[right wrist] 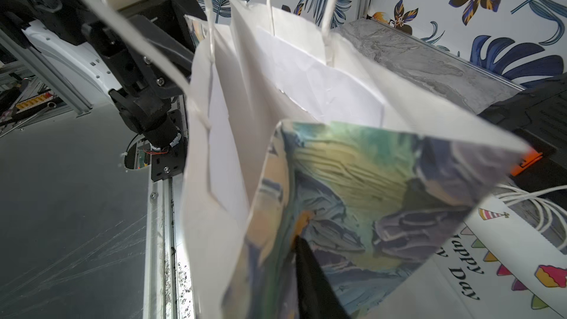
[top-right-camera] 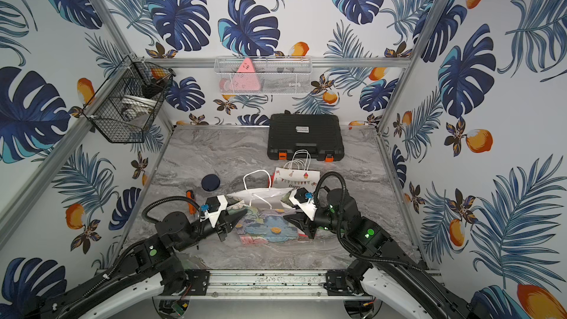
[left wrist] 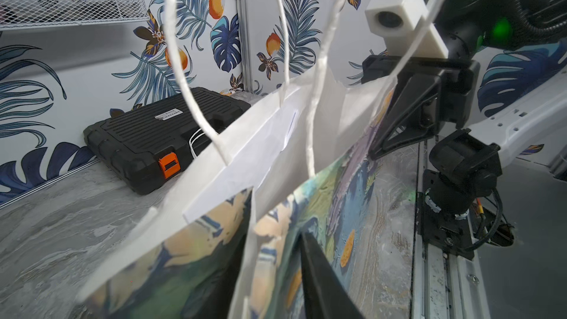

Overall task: Put away the paper bag
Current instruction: Press the paper bag.

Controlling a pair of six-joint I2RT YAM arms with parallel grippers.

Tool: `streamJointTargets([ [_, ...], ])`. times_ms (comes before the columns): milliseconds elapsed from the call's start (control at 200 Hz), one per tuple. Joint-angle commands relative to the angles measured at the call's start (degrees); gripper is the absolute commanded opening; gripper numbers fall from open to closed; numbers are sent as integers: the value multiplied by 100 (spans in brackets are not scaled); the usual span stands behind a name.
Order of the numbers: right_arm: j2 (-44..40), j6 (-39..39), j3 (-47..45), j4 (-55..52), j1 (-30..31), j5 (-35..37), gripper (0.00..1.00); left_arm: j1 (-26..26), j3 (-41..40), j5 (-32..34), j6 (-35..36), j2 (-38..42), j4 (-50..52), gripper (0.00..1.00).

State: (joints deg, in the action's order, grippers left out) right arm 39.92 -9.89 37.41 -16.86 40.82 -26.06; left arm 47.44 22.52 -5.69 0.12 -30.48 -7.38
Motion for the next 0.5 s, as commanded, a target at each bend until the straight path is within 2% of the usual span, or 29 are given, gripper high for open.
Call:
streamJointTargets([
  [0,-175,-14,81,-22,5,571,48,-24,75,44,212,-161,78,26],
  [75,-383,-18,74,-38,5,1079,59,-23,151,80,278,-367,96,24],
  [145,-529,-52,51,5,5,1589,78,-29,199,83,328,-524,57,23],
  [185,-571,-77,30,43,5,1827,84,-29,215,41,372,-603,44,22],
  [326,-489,-710,164,-190,5,1672,99,-42,262,-28,462,-727,103,21],
  [491,-168,-1419,409,-307,-53,1335,100,-63,211,-2,471,-636,162,21],
])
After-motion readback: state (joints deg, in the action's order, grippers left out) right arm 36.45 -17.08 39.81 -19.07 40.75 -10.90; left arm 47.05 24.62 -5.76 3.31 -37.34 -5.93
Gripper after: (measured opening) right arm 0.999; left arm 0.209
